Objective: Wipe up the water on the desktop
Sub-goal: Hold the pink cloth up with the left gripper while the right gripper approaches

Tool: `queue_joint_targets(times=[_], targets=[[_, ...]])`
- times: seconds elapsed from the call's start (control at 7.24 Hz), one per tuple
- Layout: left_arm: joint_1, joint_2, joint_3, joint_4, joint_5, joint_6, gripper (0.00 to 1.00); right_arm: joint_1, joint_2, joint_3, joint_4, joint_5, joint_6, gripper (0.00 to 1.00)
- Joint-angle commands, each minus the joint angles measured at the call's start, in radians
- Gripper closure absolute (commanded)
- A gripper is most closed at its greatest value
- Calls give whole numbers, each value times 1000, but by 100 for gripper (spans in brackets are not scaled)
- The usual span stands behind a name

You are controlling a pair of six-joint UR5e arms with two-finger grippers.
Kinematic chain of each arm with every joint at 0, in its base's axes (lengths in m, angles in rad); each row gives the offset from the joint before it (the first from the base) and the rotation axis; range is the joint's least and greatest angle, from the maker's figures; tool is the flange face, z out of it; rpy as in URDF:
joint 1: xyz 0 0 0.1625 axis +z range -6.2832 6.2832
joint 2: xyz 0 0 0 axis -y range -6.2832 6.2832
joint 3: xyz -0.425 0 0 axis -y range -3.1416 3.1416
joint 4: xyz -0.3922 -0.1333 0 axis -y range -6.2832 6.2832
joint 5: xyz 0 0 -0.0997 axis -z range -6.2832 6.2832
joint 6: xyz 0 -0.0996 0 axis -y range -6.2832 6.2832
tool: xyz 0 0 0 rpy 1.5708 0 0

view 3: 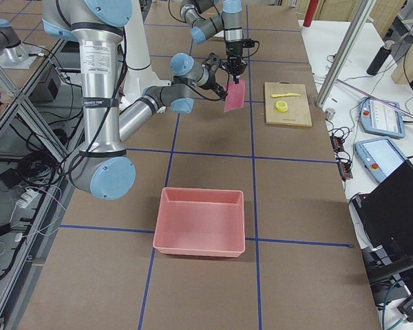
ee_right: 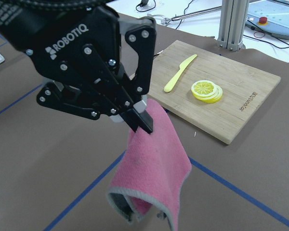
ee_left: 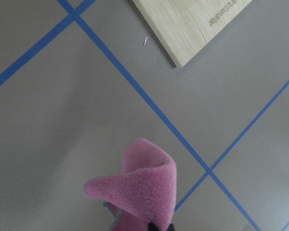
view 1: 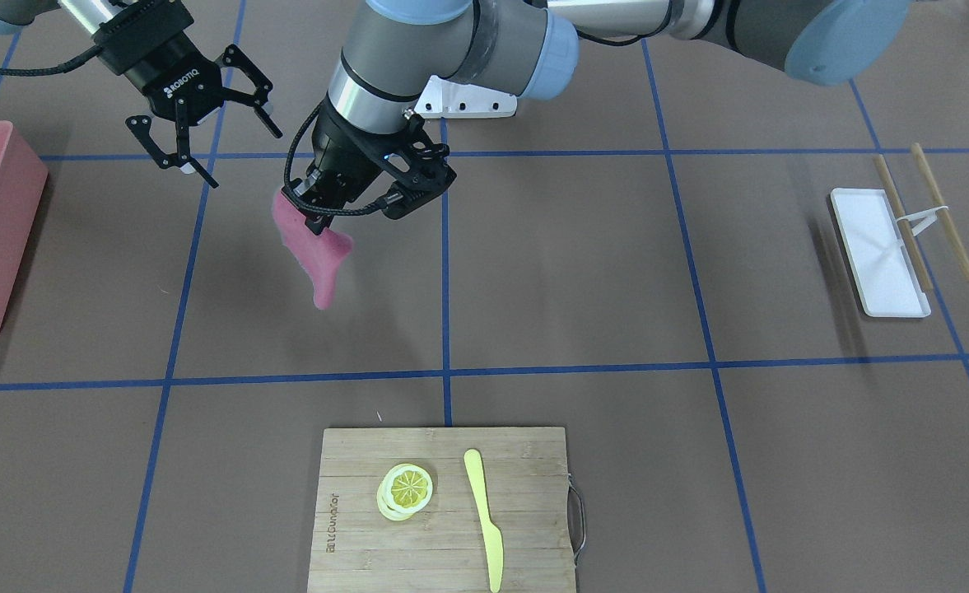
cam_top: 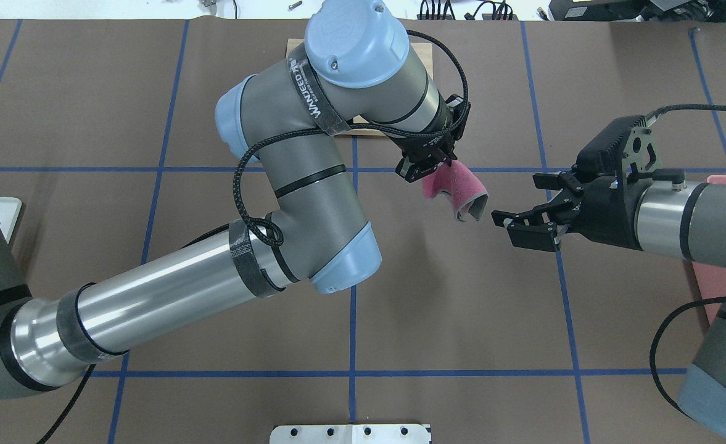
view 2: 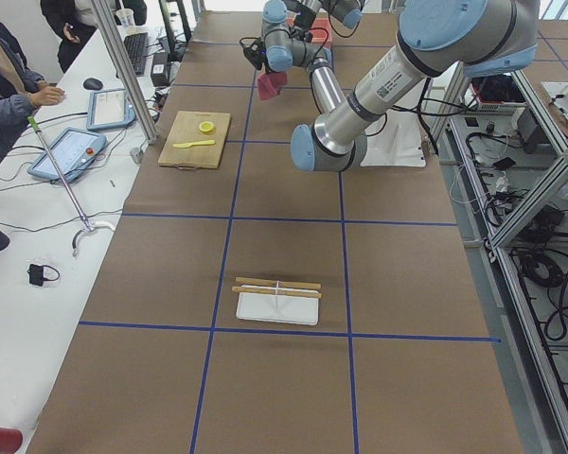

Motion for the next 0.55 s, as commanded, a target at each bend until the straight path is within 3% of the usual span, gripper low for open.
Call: queue_joint_targets(times=[0.0,0.41], targets=[[1,-2,5,-21,-1,-36,100,-16,4,-3,-1,-36,-3,2],[3,-5,-17,-19,-9,-50,100,-19,24,-12,-2,-75,-12,4]])
